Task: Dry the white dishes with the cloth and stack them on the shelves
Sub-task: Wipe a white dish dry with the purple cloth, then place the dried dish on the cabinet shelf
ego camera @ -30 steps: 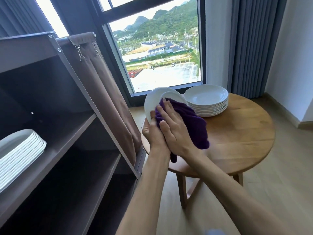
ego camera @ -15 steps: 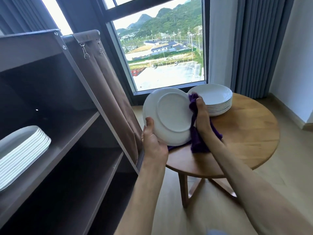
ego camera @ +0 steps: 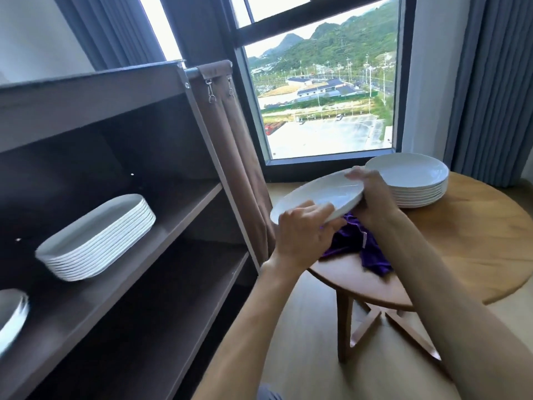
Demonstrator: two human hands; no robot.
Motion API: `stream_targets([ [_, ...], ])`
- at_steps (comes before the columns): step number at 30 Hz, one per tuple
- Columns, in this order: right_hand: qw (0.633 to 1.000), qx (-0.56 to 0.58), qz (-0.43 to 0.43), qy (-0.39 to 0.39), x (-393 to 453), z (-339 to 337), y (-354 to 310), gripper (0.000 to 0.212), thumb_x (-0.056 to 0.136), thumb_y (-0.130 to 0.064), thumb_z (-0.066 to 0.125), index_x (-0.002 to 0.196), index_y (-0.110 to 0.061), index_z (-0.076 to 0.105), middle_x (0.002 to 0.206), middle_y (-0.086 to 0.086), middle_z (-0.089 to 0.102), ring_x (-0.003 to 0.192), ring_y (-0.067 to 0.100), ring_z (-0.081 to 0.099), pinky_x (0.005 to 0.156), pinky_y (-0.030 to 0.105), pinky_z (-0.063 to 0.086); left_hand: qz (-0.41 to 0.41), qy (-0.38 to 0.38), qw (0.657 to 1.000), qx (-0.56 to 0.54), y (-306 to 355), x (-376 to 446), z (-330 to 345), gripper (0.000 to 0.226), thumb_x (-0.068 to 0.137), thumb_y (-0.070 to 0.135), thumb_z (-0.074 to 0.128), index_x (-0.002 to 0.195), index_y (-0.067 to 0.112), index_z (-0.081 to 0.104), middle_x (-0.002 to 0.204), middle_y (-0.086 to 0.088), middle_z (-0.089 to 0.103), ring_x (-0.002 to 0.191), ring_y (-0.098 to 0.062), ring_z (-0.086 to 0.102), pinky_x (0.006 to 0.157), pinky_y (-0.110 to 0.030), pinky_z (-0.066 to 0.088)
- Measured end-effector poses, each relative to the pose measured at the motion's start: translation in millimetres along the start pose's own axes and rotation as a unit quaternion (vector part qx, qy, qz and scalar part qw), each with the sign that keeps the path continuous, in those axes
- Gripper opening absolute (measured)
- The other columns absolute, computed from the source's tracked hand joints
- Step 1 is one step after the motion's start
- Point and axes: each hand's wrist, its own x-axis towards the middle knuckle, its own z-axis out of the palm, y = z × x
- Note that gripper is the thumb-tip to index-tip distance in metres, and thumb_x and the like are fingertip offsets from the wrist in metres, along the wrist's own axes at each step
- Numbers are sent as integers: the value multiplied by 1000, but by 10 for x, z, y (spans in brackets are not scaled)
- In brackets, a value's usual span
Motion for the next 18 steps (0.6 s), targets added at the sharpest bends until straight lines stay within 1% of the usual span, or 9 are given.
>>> stream_targets([
  [1,999,38,-9,1,-35,122,-5,12,78,-12,52,90,-12,50,86,10,50,82,29,53,72,37,46,17,1,1000,23,-29,21,-130,26,89,30,77,77,8,73,68,-3,68,65,-22,61,54,-40,53],
  [3,994,106,-2,4,-103,409,13,21,83,2,38,99,-7,50,93,10,47,90,31,53,79,40,49,-12,36,995,97,-82,31,-407,28,85,39,81,88,11,77,105,-8,76,103,-28,66,87,-51,56],
  [5,991,136,6,20,-193,715,52,27,87,6,34,105,-4,50,100,12,46,99,33,51,85,41,50,-158,95,975,122,-81,-32,-679,59,78,58,81,122,19,72,156,-15,44,144,-32,39,118,-51,34],
  [7,987,159,10,18,-307,1040,120,29,88,5,33,110,-3,50,100,12,49,98,33,53,79,36,52,-310,107,944,35,-65,-142,-958,104,73,69,79,157,24,37,172,-9,0,157,-26,7,123,-43,19],
  [8,986,168,13,2,-375,1214,153,29,89,3,32,110,-4,51,99,12,52,95,32,55,73,31,55,-348,101,932,-13,-81,-203,-1091,118,71,68,81,163,26,20,171,-3,-11,158,-21,1,123,-38,17],
  [10,984,170,24,-48,-548,1554,253,31,89,-4,34,113,-5,53,99,12,56,93,30,57,67,29,59,-379,104,918,-57,-154,-354,-1377,128,70,60,86,164,28,6,170,6,-16,157,-12,0,121,-29,14],
  [13,981,162,19,-109,-817,2051,409,38,86,-11,39,121,-4,55,112,16,57,104,32,58,89,44,56,-382,146,912,-25,-277,-598,-1883,127,69,49,90,163,35,5,171,10,-11,155,-6,3,116,-22,13],
  [16,977,109,12,-181,-1022,2539,531,35,94,-23,46,118,-3,60,106,15,65,95,28,66,75,39,54,-384,201,901,32,-330,-855,-2367,117,66,56,89,157,46,17,171,8,-3,155,-10,8,113,-20,19],
  [18,970,41,26,-237,-1157,2888,625,41,92,-43,55,111,-8,67,107,13,72,97,27,70,81,40,56,-389,255,882,66,-351,-1051,-2693,111,64,62,86,155,46,24,171,5,2,155,-11,11,110,-15,18],
])
